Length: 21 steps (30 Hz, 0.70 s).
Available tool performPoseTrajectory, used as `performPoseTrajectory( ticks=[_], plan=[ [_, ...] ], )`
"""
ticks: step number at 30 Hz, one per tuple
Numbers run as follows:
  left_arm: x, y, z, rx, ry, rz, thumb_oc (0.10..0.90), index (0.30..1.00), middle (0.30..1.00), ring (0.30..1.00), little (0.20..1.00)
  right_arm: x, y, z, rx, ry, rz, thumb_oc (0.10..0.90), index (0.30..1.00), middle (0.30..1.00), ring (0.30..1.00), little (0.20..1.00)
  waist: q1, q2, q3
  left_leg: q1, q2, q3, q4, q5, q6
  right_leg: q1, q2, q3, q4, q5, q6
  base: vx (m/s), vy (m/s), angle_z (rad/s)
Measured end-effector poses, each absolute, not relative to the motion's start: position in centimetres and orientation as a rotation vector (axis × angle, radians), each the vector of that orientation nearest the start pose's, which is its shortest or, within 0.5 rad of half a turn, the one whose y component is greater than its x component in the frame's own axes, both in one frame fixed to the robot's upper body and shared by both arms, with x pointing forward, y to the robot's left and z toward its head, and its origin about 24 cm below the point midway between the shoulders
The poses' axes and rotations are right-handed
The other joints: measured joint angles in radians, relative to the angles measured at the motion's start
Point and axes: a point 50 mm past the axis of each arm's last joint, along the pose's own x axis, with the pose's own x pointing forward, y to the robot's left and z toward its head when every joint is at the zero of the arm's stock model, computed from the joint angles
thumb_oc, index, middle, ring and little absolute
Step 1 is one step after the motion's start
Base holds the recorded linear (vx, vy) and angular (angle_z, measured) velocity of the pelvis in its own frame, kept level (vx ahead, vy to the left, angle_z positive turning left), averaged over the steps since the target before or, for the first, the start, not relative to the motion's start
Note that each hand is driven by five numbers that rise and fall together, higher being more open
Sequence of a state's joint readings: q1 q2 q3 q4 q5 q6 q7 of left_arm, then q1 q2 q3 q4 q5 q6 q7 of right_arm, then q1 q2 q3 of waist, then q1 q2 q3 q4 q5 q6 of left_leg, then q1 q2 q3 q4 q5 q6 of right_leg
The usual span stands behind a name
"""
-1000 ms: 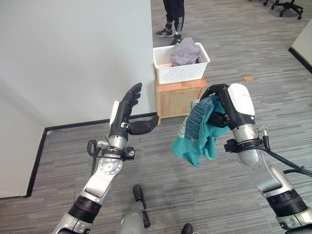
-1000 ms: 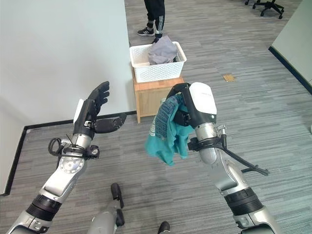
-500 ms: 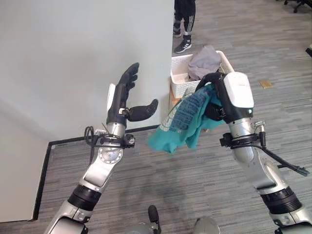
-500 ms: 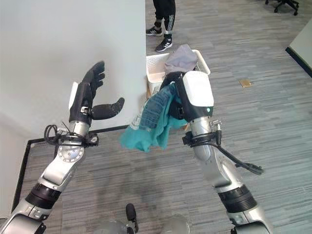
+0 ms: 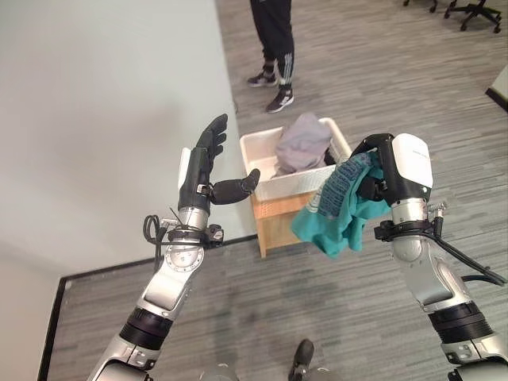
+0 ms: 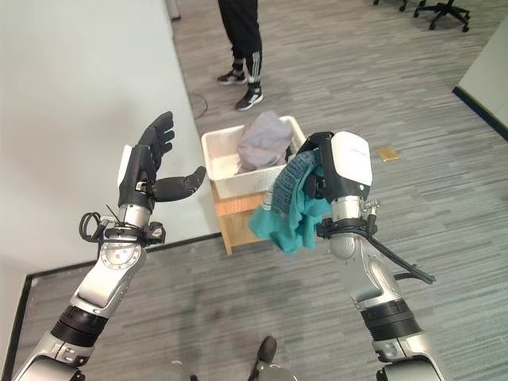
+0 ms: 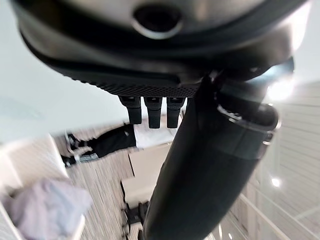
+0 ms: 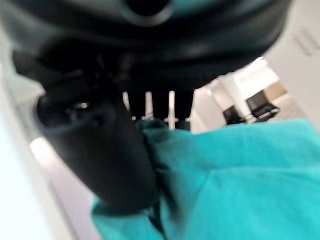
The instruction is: Pick up bed clothes into laundry basket.
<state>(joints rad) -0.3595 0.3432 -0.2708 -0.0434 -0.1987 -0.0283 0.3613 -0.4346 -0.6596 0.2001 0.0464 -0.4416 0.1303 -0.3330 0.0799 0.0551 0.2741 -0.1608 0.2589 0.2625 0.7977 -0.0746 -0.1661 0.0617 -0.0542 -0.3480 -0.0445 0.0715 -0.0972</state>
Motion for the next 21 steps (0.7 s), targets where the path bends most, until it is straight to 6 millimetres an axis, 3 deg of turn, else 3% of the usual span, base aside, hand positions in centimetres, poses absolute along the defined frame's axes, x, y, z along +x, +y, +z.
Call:
performPoseTrajectory(
  ticks=[1, 4, 6, 7, 9, 10, 11, 12, 13, 15, 16, 19, 21],
  plan=[
    [30.2, 13.8, 14.2, 0.114, -0.372, 0.012, 0.800, 0.900, 0.900, 0.900, 0.900, 32.1, -21.4, 18.0, -1.081, -0.448, -0.284, 0.400, 0.300, 0.300, 0.300, 0.300, 0.000, -0.006, 0.004, -0.008, -0.005, 0.006, -0.039, -0.005, 0.009, 0.000, -0.003, 0.005, -0.001, 0.001, 0.001, 0.15, 0.121, -0.64],
    [30.3, 13.5, 14.1, 0.085, -0.357, -0.004, 0.800, 0.900, 0.900, 0.900, 0.900, 33.3, -21.3, 18.9, -1.091, -0.445, -0.284, 0.400, 0.300, 0.300, 0.300, 0.300, -0.010, -0.020, 0.013, -0.017, -0.016, 0.004, -0.360, 0.020, 0.018, 0.038, 0.008, 0.023, -0.021, -0.005, 0.011, 0.22, 0.142, -0.42],
    [30.9, 13.2, 13.9, 0.095, -0.343, -0.010, 0.800, 0.900, 0.900, 0.900, 0.900, 33.8, -22.4, 18.6, -1.125, -0.396, -0.299, 0.400, 0.300, 0.300, 0.300, 0.300, -0.016, -0.023, 0.013, 0.001, -0.017, 0.005, -0.588, 0.071, 0.019, 0.071, 0.020, 0.028, -0.046, -0.016, 0.033, 0.30, 0.155, -0.09],
    [31.3, 13.2, 13.6, 0.103, -0.329, -0.006, 0.800, 0.900, 0.900, 0.900, 0.900, 34.4, -23.3, 18.4, -1.158, -0.344, -0.309, 0.400, 0.300, 0.300, 0.300, 0.300, -0.019, -0.021, 0.012, 0.033, -0.032, 0.001, -0.763, 0.124, 0.019, 0.078, 0.021, 0.024, -0.046, -0.027, 0.050, 0.31, 0.085, -0.01],
    [31.4, 13.3, 13.1, 0.111, -0.308, -0.003, 0.800, 0.900, 0.900, 0.900, 0.900, 34.8, -25.0, 17.8, -1.227, -0.260, -0.320, 0.400, 0.300, 0.300, 0.300, 0.300, -0.014, -0.021, 0.012, 0.031, -0.038, 0.014, -0.877, 0.187, 0.022, 0.100, 0.020, 0.022, -0.048, -0.058, 0.073, 0.37, 0.161, 0.11],
    [31.5, 13.3, 12.8, 0.114, -0.298, -0.003, 0.800, 0.900, 0.900, 0.900, 0.900, 34.9, -25.7, 17.6, -1.254, -0.222, -0.321, 0.400, 0.300, 0.300, 0.300, 0.300, -0.012, -0.019, 0.012, 0.035, -0.037, 0.023, -0.891, 0.201, 0.021, 0.111, 0.020, 0.014, -0.047, -0.063, 0.078, 0.31, 0.210, 0.24],
    [31.4, 13.5, 12.6, 0.113, -0.288, -0.001, 0.800, 0.900, 0.900, 0.900, 0.900, 35.0, -26.7, 17.6, -1.286, -0.174, -0.327, 0.400, 0.300, 0.300, 0.300, 0.300, -0.011, -0.011, 0.009, 0.052, -0.031, 0.082, -0.891, 0.222, 0.048, 0.134, 0.016, 0.008, -0.048, -0.075, 0.116, 0.33, 0.204, 0.13],
    [31.3, 13.6, 12.4, 0.107, -0.277, 0.002, 0.800, 0.900, 0.900, 0.900, 0.900, 35.1, -27.0, 17.8, -1.299, -0.157, -0.328, 0.400, 0.300, 0.300, 0.300, 0.300, -0.010, 0.008, -0.001, 0.069, -0.028, 0.086, -0.890, 0.225, 0.061, 0.141, 0.017, 0.009, -0.047, -0.081, 0.133, 0.19, 0.131, -0.03],
    [31.3, 13.8, 12.2, 0.110, -0.272, 0.005, 0.800, 0.900, 0.900, 0.900, 0.900, 35.2, -27.1, 18.2, -1.302, -0.157, -0.337, 0.400, 0.300, 0.300, 0.300, 0.300, -0.007, 0.020, -0.006, 0.083, -0.034, 0.089, -0.888, 0.285, 0.092, 0.153, 0.008, 0.018, -0.047, -0.087, 0.152, 0.31, 0.177, -0.30],
    [31.2, 14.8, 12.1, 0.139, -0.267, 0.024, 0.800, 0.900, 0.900, 0.900, 0.900, 35.9, -26.1, 19.5, -1.350, -0.193, -0.311, 0.400, 0.300, 0.300, 0.300, 0.300, 0.000, -0.001, -0.012, 0.109, -0.118, 0.110, -0.888, 0.277, 0.149, 0.163, -0.079, 0.007, -0.046, -0.083, 0.179, 0.36, 0.201, -0.27],
    [31.2, 15.3, 12.4, 0.142, -0.275, 0.041, 0.800, 0.900, 0.900, 0.900, 0.900, 36.4, -25.3, 21.1, -1.404, -0.233, -0.291, 0.400, 0.300, 0.300, 0.300, 0.300, -0.005, -0.003, -0.013, 0.117, -0.169, 0.125, -0.887, 0.266, 0.170, 0.170, -0.130, -0.020, -0.046, -0.075, 0.187, 0.27, 0.175, -0.05],
    [31.0, 15.1, 12.9, 0.139, -0.304, 0.025, 0.800, 0.900, 0.900, 0.900, 0.900, 36.9, -24.3, 23.9, -1.443, -0.321, -0.315, 0.400, 0.300, 0.300, 0.300, 0.300, 0.020, -0.003, -0.013, 0.129, -0.223, 0.118, -0.887, 0.253, 0.199, 0.181, -0.178, -0.071, -0.046, -0.022, 0.217, 0.18, 0.144, 0.04],
    [30.4, 13.5, 12.7, 0.146, -0.312, -0.051, 0.800, 0.900, 0.900, 0.900, 0.900, 36.9, -24.3, 25.5, -1.447, -0.352, -0.346, 0.400, 0.300, 0.300, 0.300, 0.300, 0.039, -0.005, -0.013, 0.141, -0.244, 0.103, -0.887, 0.239, 0.216, 0.191, -0.192, -0.084, -0.022, -0.007, 0.232, 0.15, 0.145, 0.35]
  ],
)
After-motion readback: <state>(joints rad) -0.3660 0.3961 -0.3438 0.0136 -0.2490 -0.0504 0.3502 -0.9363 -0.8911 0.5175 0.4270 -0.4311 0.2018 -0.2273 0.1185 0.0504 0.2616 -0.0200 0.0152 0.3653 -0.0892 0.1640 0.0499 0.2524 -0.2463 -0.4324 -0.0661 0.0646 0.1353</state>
